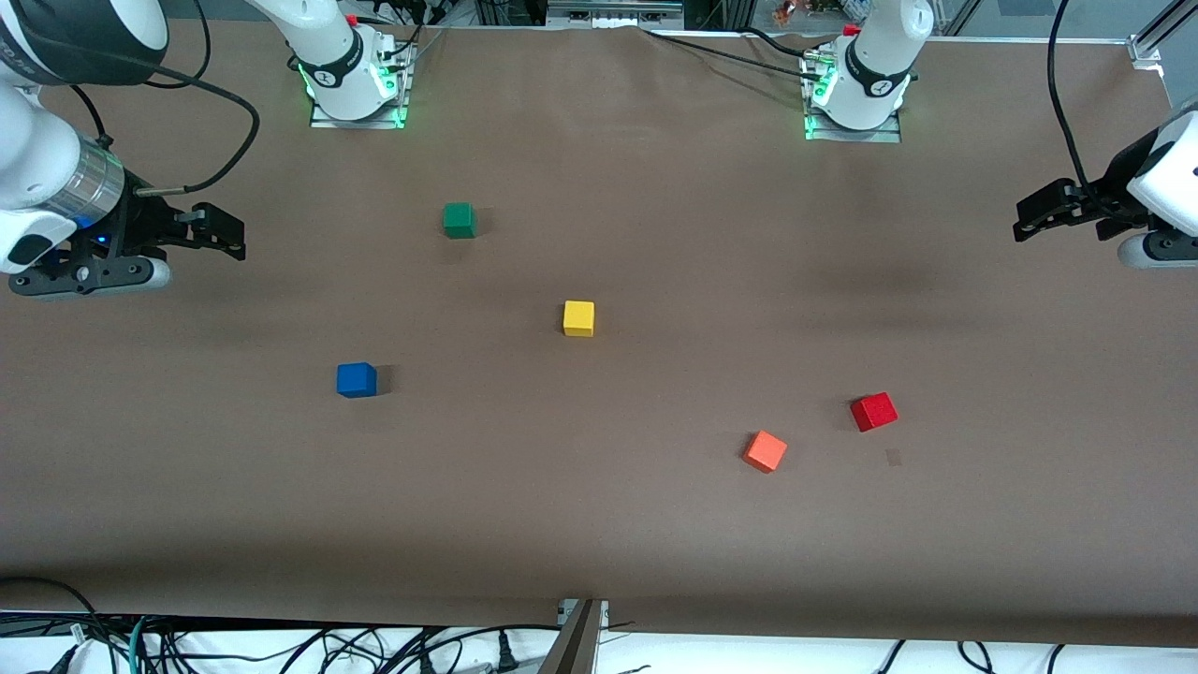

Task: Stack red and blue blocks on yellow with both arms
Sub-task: 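Move the left gripper toward the red cube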

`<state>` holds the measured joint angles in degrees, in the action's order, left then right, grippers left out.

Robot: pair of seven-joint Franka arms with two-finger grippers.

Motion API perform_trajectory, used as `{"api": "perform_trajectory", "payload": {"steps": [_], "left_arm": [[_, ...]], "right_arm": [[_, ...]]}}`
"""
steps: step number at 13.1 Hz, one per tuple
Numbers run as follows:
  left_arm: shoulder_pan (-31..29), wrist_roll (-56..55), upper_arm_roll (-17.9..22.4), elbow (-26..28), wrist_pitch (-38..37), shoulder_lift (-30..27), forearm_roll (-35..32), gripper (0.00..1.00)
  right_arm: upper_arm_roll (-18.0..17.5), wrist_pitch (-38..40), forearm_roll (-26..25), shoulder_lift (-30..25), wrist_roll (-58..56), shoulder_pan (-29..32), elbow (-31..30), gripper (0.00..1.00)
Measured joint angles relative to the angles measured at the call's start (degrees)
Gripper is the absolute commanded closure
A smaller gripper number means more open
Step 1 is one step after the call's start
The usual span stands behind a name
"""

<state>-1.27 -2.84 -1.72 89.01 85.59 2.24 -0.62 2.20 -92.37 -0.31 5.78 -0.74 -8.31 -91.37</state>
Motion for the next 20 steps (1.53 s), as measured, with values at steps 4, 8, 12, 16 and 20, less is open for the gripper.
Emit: {"api": "perform_trajectory", "payload": {"steps": [4, 8, 12, 16, 20], "left_arm": [[0.16, 0.0, -0.13, 0.0, 0.0, 0.01, 0.0, 0.0], [0.14, 0.0, -0.13, 0.0, 0.0, 0.06, 0.0, 0.0], [0.13, 0.0, -0.11, -0.01, 0.0, 0.14, 0.0, 0.0], [0.21, 0.02, -0.24, -0.02, 0.0, 0.54, 0.0, 0.0], [0.39, 0.07, -0.26, 0.0, 7.12, 3.67, 0.0, 0.0]], "right_arm": [[0.02, 0.0, 0.24, 0.03, 0.0, 0.02, 0.01, 0.0], [0.02, 0.0, 0.25, 0.03, 0.0, 0.02, 0.01, 0.0], [0.02, 0.0, 0.25, 0.03, 0.0, 0.02, 0.01, 0.0], [0.02, 0.0, 0.25, 0.03, 0.0, 0.02, 0.01, 0.0], [0.02, 0.0, 0.25, 0.03, 0.0, 0.02, 0.01, 0.0]]}}
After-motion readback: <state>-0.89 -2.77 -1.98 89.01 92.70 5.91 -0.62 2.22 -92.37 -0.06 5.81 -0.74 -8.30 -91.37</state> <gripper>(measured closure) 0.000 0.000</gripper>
